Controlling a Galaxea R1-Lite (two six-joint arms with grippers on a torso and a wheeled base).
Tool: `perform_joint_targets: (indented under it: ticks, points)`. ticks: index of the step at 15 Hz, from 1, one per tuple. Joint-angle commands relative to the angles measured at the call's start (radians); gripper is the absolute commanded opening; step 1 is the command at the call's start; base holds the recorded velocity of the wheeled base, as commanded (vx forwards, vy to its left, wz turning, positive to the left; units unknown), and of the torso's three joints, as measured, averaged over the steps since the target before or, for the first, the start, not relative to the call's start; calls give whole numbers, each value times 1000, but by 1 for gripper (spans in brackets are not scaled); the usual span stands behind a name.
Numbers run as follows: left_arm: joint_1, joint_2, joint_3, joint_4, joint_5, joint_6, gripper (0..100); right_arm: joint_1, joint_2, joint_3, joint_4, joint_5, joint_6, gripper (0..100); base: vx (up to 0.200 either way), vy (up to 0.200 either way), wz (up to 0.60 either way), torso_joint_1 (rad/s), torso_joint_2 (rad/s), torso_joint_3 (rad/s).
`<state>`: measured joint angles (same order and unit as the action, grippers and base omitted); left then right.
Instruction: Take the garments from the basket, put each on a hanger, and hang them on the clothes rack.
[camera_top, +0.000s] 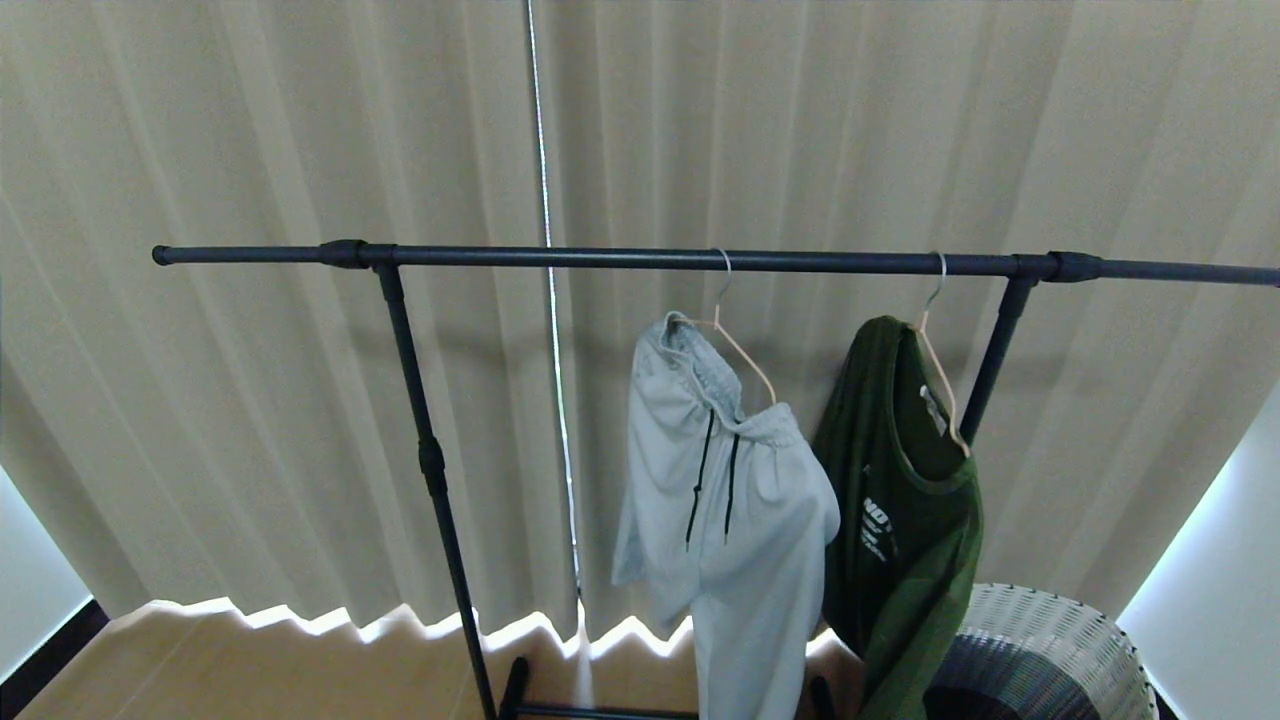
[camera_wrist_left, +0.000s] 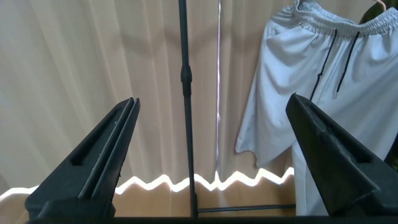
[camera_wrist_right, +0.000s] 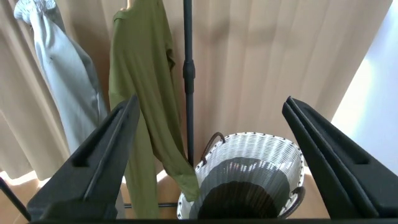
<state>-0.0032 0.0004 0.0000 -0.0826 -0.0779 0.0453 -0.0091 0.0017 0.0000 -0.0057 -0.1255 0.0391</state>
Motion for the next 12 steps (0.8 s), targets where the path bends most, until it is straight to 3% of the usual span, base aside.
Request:
perform_joint_targets:
  ticks: [1,12]
  points:
    - [0,0,0,0,0,1,100,0,0,0,0,0,1,100,0,0,0,0,0,0]
    - [0,0,0,0,-2,1,100,0,0,0,0,-2,2,100,0,0,0,0,0,0]
